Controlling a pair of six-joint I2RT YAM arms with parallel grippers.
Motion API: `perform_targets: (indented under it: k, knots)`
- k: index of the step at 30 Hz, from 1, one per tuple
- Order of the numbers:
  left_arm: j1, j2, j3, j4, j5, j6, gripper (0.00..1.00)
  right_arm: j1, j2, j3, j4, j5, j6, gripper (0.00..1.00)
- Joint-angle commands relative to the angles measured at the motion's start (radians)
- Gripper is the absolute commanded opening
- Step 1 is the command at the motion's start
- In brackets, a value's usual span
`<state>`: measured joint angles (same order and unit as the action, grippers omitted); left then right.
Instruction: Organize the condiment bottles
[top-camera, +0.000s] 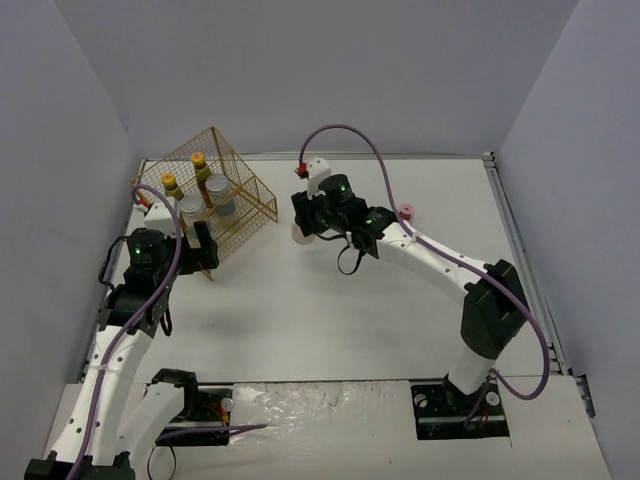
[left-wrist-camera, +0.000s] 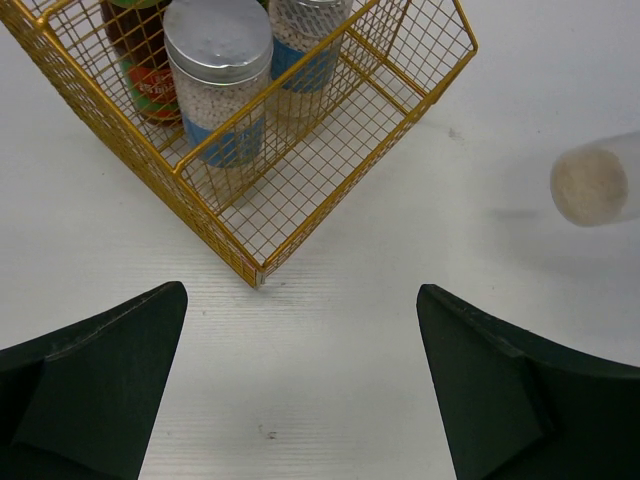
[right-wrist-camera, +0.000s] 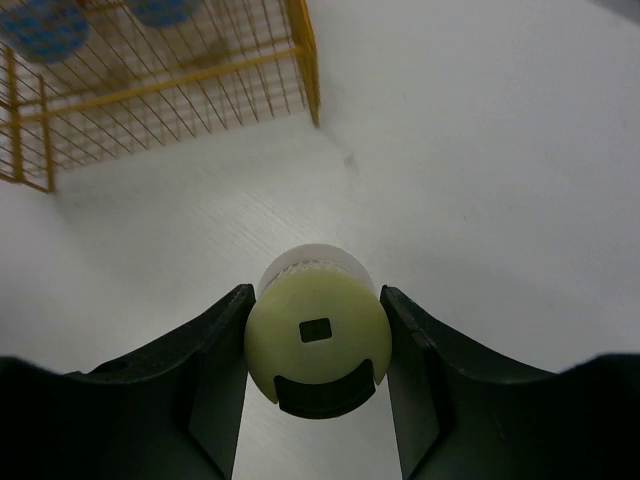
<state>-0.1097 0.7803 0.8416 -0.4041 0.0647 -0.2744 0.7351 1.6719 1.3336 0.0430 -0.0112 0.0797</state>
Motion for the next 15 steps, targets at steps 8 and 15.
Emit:
perform_targets:
  k: [8,15]
  knots:
    - [0.014,-0.015,0.017,0.037,-0.155,0.009,0.97,0.058,0.394,0.633,-0.031,-0.147,-0.158,0.0]
    - [0.019,-0.01,0.019,0.036,-0.161,0.004,0.97,0.09,0.505,0.821,-0.027,-0.142,-0.21,0.0]
